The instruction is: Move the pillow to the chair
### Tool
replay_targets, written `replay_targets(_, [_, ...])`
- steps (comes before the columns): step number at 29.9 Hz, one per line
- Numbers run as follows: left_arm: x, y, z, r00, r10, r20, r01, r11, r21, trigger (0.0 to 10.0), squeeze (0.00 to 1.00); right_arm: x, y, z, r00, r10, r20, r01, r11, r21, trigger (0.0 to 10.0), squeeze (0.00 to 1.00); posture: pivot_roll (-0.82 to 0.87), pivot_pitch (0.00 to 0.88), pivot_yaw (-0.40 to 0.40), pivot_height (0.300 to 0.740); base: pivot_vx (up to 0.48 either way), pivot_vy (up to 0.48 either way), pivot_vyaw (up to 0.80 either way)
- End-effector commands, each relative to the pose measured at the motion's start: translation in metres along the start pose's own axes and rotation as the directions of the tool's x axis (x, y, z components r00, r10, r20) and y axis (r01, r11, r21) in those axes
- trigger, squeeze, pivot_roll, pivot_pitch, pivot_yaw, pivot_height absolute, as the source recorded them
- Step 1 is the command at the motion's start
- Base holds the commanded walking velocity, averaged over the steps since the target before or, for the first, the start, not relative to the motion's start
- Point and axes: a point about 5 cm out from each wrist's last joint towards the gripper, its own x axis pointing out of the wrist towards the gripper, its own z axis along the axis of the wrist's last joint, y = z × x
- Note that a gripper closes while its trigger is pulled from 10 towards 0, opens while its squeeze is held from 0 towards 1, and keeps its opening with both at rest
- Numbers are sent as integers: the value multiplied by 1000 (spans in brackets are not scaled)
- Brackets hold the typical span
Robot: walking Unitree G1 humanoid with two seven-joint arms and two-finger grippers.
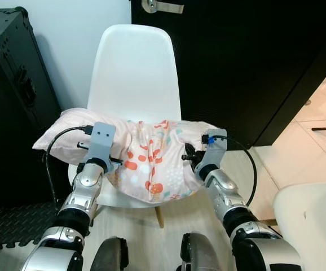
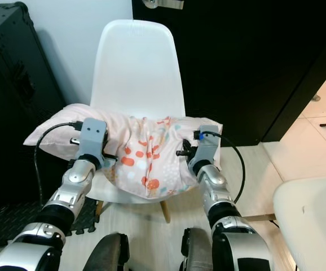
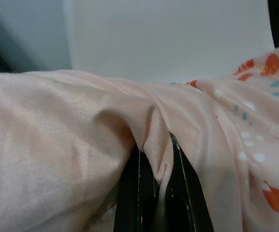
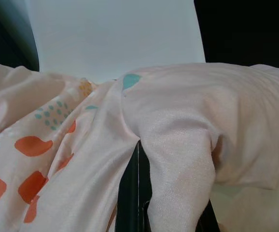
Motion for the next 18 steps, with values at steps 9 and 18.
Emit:
replay_targets(9, [1,-8,2,999,-41,18,38,987,159,10000,0,8,18,3,998,65,-7,-65,998,-24,10000,0,16,118,-113,597,0,0,0])
replay_targets(18, [-18,15,-42,980,23,-200,28,968,251,10000,0,4,23,-13,990,107,-93,-113,992,-64,10000,0,17,128,-117,587,0,0,0])
